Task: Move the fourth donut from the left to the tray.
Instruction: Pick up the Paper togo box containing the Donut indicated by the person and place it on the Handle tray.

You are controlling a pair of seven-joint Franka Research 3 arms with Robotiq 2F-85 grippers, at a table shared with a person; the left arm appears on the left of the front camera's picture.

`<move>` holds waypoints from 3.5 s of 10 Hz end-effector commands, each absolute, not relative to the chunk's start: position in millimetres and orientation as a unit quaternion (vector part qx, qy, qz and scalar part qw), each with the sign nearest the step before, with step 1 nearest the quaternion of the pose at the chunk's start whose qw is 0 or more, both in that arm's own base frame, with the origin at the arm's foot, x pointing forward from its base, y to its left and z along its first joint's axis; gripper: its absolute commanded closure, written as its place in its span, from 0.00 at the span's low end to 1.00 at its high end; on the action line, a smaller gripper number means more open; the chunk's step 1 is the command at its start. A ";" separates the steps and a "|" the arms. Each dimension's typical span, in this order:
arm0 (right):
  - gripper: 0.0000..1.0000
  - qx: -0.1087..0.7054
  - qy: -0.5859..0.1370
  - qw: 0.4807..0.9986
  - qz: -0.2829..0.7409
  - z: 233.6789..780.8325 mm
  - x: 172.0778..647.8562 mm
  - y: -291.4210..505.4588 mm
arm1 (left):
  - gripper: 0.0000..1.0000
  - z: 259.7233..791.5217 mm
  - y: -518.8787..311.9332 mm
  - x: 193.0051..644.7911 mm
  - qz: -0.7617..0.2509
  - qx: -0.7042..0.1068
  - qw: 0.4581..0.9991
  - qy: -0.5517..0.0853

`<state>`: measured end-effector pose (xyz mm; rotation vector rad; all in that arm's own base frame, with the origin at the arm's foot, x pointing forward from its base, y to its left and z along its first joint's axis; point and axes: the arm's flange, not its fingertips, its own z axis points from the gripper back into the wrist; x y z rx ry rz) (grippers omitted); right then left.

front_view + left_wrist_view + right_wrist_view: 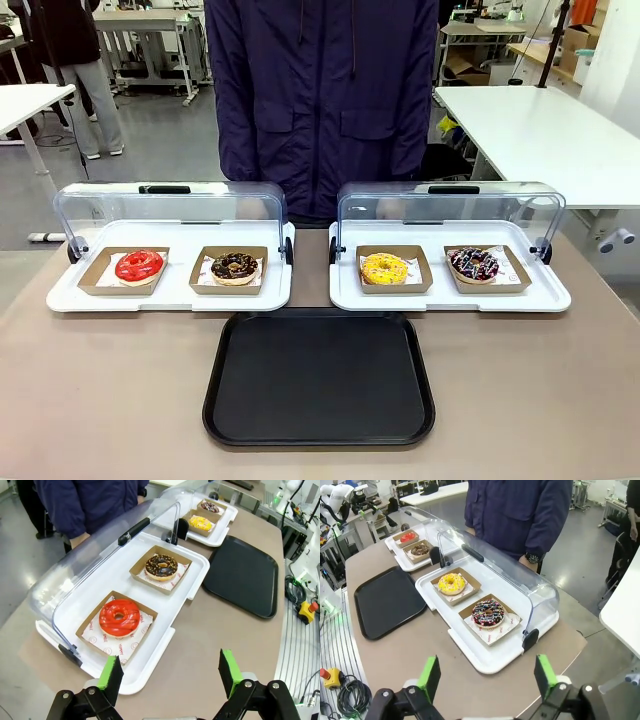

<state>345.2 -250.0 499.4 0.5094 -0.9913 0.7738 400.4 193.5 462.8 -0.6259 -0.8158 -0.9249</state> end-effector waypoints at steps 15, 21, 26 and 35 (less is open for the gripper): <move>0.00 0.233 -0.472 0.766 0.368 501.0 348.3 -252.9 | 0.00 462.9 194.7 400.7 -0.432 -0.291 0.762 -0.384; 0.00 0.233 -0.472 0.766 0.368 501.0 348.3 -252.9 | 0.00 462.9 194.7 400.7 -0.432 -0.291 0.762 -0.384; 0.00 0.233 -0.472 0.766 0.368 501.0 348.3 -252.9 | 0.00 462.9 194.7 400.7 -0.432 -0.291 0.762 -0.384; 0.00 0.233 -0.472 0.766 0.368 501.0 348.3 -252.9 | 0.00 462.9 194.7 400.7 -0.432 -0.291 0.762 -0.384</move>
